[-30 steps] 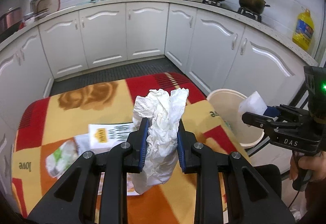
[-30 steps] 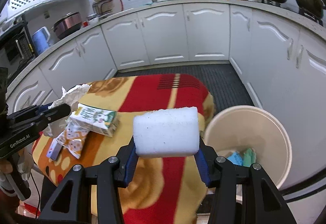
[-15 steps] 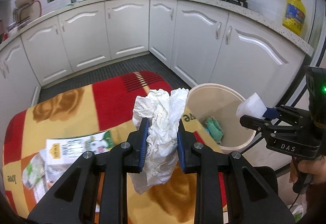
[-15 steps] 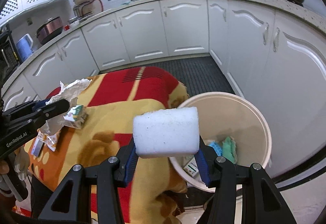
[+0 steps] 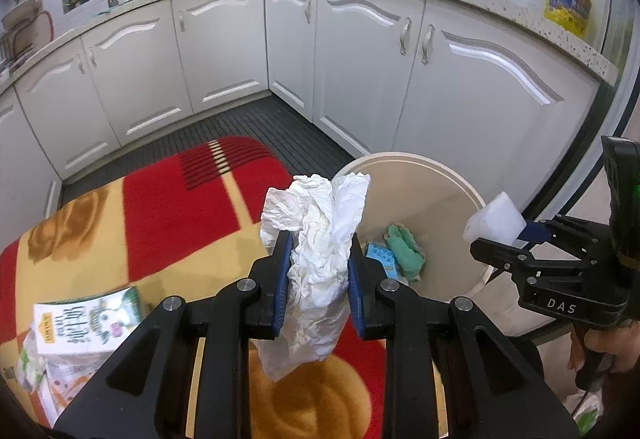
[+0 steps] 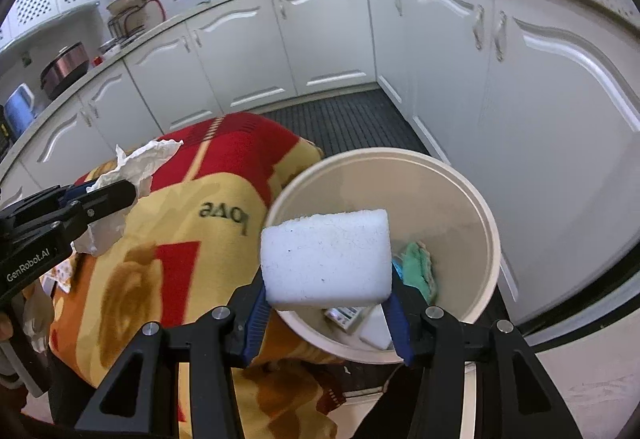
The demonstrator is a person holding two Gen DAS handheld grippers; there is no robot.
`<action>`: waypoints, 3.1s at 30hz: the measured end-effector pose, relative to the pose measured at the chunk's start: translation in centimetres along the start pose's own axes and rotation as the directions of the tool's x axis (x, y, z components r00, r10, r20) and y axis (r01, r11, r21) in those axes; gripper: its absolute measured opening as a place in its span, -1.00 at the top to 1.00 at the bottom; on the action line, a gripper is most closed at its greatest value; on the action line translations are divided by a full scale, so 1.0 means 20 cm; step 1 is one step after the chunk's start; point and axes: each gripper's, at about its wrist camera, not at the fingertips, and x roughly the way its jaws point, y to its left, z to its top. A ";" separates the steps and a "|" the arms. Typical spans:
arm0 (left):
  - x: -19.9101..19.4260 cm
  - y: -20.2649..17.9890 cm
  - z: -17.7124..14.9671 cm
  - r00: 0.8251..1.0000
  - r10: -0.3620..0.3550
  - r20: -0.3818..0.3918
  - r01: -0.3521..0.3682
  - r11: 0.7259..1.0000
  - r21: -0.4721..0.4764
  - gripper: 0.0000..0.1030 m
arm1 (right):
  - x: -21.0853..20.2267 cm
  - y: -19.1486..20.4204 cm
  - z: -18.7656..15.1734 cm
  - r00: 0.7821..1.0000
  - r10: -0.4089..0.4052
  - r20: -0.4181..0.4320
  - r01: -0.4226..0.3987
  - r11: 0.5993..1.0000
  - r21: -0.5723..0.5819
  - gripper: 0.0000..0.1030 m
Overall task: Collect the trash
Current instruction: 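Carry the tissue and sponge over the beige bin and release both, then move both tools back over the table toward the boxes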
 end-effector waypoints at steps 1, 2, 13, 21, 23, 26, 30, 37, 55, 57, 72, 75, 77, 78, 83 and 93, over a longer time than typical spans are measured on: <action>0.01 -0.01 0.01 1.000 -0.002 -0.003 0.002 1.000 0.002 0.56 | 0.01 -0.01 0.00 1.000 -0.003 -0.003 0.003 1.000 0.004 0.05; 0.02 -0.01 0.01 1.000 -0.004 -0.005 0.004 1.000 0.004 0.56 | 0.02 -0.02 -0.01 1.000 -0.007 -0.008 0.007 1.000 0.010 0.05; 0.21 -0.07 0.05 0.996 -0.063 -0.058 0.061 0.998 -0.027 0.55 | 0.14 -0.14 -0.01 0.998 -0.036 -0.052 0.040 0.997 0.066 -0.01; 0.30 -0.05 0.06 0.991 -0.098 -0.087 0.091 0.993 -0.077 0.01 | 0.22 -0.17 -0.02 0.989 -0.117 -0.087 0.121 0.991 0.047 -0.26; 0.31 -0.04 0.06 0.989 -0.120 -0.082 0.112 0.989 -0.092 -0.19 | 0.22 -0.18 -0.03 0.989 -0.122 -0.084 0.126 0.991 0.053 -0.37; 0.30 -0.03 0.06 0.989 -0.129 -0.078 0.122 0.988 -0.094 -0.22 | 0.23 -0.19 -0.04 0.988 -0.124 -0.089 0.129 0.990 0.057 -0.38; 0.29 -0.02 0.06 0.989 -0.131 -0.074 0.123 0.988 -0.097 -0.22 | 0.23 -0.19 -0.05 0.988 -0.122 -0.096 0.129 0.989 0.067 -0.38; 0.21 0.00 0.04 0.994 -0.105 -0.040 0.101 0.991 -0.084 -0.22 | 0.21 -0.13 -0.05 0.988 -0.125 -0.085 0.129 0.991 0.040 -0.38; -0.16 0.20 -0.11 0.998 -0.004 0.066 0.010 0.996 -0.084 -0.22 | 0.01 0.18 0.01 0.992 -0.125 0.037 0.127 0.990 -0.060 -0.50; -0.21 0.24 -0.13 0.997 0.020 0.074 -0.013 0.996 -0.089 -0.22 | -0.01 0.23 0.01 0.992 -0.117 0.046 0.120 0.990 -0.075 -0.50; -0.59 0.64 -0.36 0.976 0.183 0.119 -0.157 0.967 -0.201 -0.22 | -0.08 0.63 0.03 0.996 -0.017 0.082 0.030 0.986 -0.166 -0.57; -0.65 0.70 -0.42 0.966 0.227 0.121 -0.197 0.955 -0.220 -0.22 | -0.07 0.72 0.04 0.997 0.010 0.080 0.005 0.982 -0.189 -0.58; -0.69 0.76 -0.46 0.959 0.257 0.121 -0.224 0.946 -0.234 -0.22 | -0.07 0.79 0.04 0.997 0.027 0.077 -0.011 0.978 -0.208 -0.58; -0.71 0.77 -0.47 0.956 0.268 0.119 -0.234 0.942 -0.241 -0.22 | -0.07 0.82 0.04 0.997 0.034 0.076 -0.017 0.976 -0.217 -0.58; -0.78 0.89 -0.55 0.943 0.316 0.109 -0.277 0.921 -0.275 -0.22 | -0.05 0.98 0.03 0.995 0.072 0.063 -0.053 0.965 -0.258 -0.60; -0.85 1.06 -0.68 0.938 0.336 0.085 -0.292 0.898 -0.330 -0.22 | 0.00 1.22 0.03 0.993 0.119 0.027 -0.104 0.939 -0.328 -0.60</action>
